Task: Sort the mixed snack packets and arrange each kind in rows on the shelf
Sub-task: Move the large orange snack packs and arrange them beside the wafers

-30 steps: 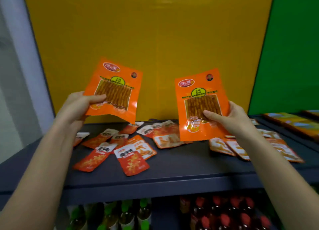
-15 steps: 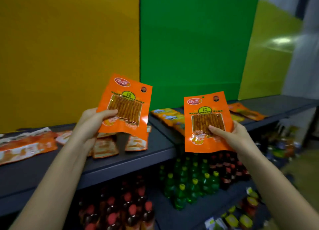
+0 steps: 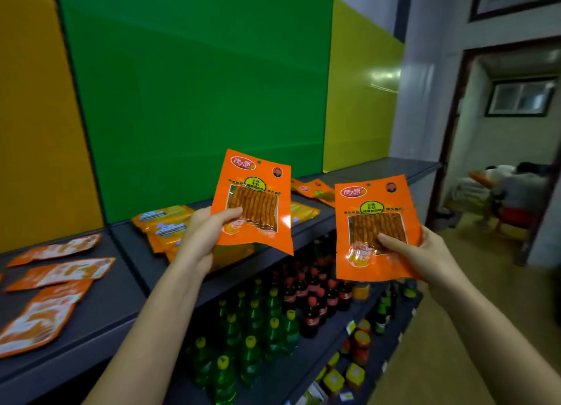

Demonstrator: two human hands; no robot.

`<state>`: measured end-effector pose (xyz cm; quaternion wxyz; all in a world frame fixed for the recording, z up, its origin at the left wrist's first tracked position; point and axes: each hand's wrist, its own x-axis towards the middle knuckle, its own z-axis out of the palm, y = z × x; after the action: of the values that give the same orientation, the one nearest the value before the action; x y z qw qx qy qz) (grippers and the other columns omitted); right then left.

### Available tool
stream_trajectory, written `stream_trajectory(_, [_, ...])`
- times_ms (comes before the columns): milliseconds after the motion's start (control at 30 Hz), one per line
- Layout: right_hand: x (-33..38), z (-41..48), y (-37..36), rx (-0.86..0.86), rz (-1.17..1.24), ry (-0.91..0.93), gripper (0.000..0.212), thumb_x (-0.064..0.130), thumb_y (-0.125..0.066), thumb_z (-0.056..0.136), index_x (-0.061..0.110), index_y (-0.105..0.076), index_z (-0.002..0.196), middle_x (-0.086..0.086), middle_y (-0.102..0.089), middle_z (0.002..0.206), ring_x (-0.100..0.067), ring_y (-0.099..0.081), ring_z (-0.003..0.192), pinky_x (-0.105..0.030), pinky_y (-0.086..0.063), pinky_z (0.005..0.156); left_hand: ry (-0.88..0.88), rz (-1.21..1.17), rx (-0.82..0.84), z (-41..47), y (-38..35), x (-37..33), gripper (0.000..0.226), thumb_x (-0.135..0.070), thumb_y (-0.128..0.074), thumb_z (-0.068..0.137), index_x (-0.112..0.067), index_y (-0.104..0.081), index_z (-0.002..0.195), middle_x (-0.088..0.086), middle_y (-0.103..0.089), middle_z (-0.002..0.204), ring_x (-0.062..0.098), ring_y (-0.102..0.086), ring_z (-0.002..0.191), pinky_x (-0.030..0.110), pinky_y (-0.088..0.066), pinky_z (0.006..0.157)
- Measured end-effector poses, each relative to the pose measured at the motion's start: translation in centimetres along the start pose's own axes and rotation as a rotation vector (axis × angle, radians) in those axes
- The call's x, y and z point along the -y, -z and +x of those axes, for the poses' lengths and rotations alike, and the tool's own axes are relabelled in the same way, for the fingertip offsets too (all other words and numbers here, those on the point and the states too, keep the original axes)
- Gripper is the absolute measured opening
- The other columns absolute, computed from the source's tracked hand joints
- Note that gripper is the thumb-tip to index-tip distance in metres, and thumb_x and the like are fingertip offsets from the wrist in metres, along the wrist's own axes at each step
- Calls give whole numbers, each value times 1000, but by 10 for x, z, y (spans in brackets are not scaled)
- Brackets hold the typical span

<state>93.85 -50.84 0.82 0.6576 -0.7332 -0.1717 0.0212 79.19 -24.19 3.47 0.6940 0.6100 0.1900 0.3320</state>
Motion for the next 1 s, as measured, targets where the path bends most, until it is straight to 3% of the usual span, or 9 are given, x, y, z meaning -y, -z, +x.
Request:
stream_trajectory(133, [-14,40,22,-51,25,-6,27,14,-71,80,18,-54,101,-1,-64,91,-17,-63,77,-26,-50,63,-2,-9,40,44,-50,22,10,-8,-62,84,-17,-66,78,-6,-68,49,6,-63,43,16,-50,46])
stream_trajectory(233, [-25,74,38,-96,32,-7,32,16,-72,79,17,-54,106,1,-64,88,-15,-63,75,-24,-49,59,1,-17,80,76,-85,38,12,-8,-61,84,-18,-66,80,-7,-69,53,9,-64,52,20,-50,52])
stream_trajectory(333, [-35,108,58,-135,35,-17,38,18,-72,77,18,-53,110,-1,-65,92,-21,-65,81,-28,-52,65,23,-18,109,104,-120,54,14,-7,-60,85,-18,-65,77,-7,-67,49,6,-63,44,17,-48,47])
stream_trajectory(467, [-48,152,92,-164,16,-38,48,21,-73,76,15,-52,119,-9,-64,108,-31,-65,96,-41,-53,81,51,-1,125,136,-169,73,13,-7,-62,83,-17,-66,76,-5,-69,51,9,-64,49,26,-52,62])
stream_trajectory(600, [-66,198,127,-169,11,-32,48,20,-72,77,13,-52,121,-10,-64,109,-32,-65,96,-40,-53,80,61,9,120,160,-221,91,10,-7,-62,83,-16,-67,81,-1,-71,58,14,-64,58,25,-51,59])
stream_trajectory(733, [-81,255,168,-130,-1,-12,39,18,-72,78,19,-51,110,-8,-64,105,-30,-65,92,-33,-53,73,59,-16,77,181,-275,106,11,-8,-61,85,-19,-64,82,7,-69,78,18,-64,69,26,-49,61])
stream_trajectory(933, [-93,344,224,-25,-27,40,22,15,-71,79,27,-53,84,3,-63,87,-17,-63,77,-27,-51,67,38,-25,-28,217,-346,119,8,-12,-61,85,-19,-65,85,2,-69,69,19,-63,67,28,-51,64])
stream_trajectory(1000, [-96,373,237,7,-29,43,23,18,-72,78,24,-55,92,4,-64,88,-18,-64,79,-28,-51,67,33,-35,-77,228,-365,121,10,-11,-61,85,-21,-62,82,6,-67,76,20,-62,68,27,-50,64])
